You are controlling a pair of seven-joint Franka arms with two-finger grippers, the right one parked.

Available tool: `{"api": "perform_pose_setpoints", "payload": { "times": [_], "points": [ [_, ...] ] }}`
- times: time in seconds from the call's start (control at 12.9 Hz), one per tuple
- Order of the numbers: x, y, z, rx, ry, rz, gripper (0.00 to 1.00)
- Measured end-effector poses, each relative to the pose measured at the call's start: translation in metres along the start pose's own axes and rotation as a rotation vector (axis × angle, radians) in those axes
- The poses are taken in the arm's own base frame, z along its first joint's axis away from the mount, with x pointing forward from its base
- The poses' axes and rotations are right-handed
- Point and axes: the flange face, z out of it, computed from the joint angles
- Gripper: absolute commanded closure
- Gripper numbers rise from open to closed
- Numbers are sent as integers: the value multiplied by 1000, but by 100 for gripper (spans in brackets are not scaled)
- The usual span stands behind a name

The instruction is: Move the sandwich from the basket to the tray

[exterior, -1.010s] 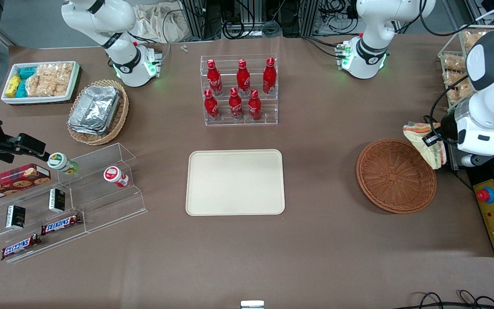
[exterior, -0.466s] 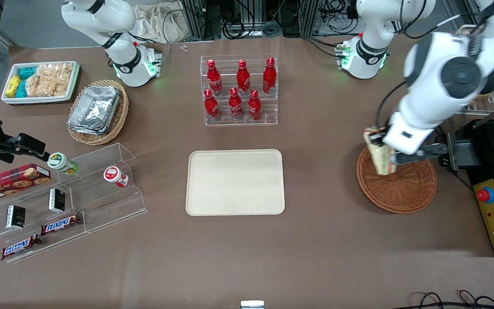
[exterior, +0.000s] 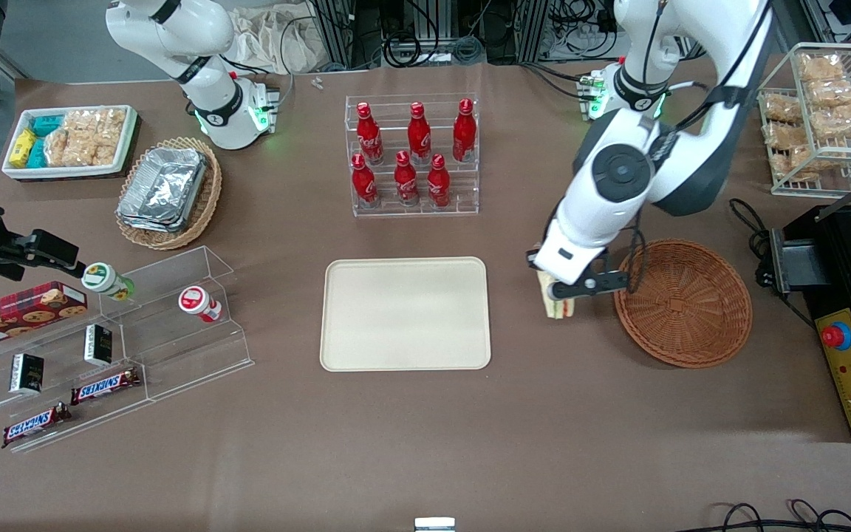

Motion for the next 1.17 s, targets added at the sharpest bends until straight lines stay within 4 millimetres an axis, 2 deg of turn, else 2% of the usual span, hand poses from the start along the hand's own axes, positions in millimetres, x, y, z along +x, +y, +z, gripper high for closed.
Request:
{"api": "perform_pose_setpoints", "payload": {
  "times": [0.23,0.47,0.62,1.01,1.17],
  "points": [
    [-7,25,24,-6,-18,16,100],
    [-3,42,39,-48,2,-149,100],
    [-4,54,56,-73,1,-200,100],
    [-7,94,106,-63,-18,-137,100],
    [-14,109,131,-25,-7,-73,100]
  ]
}}
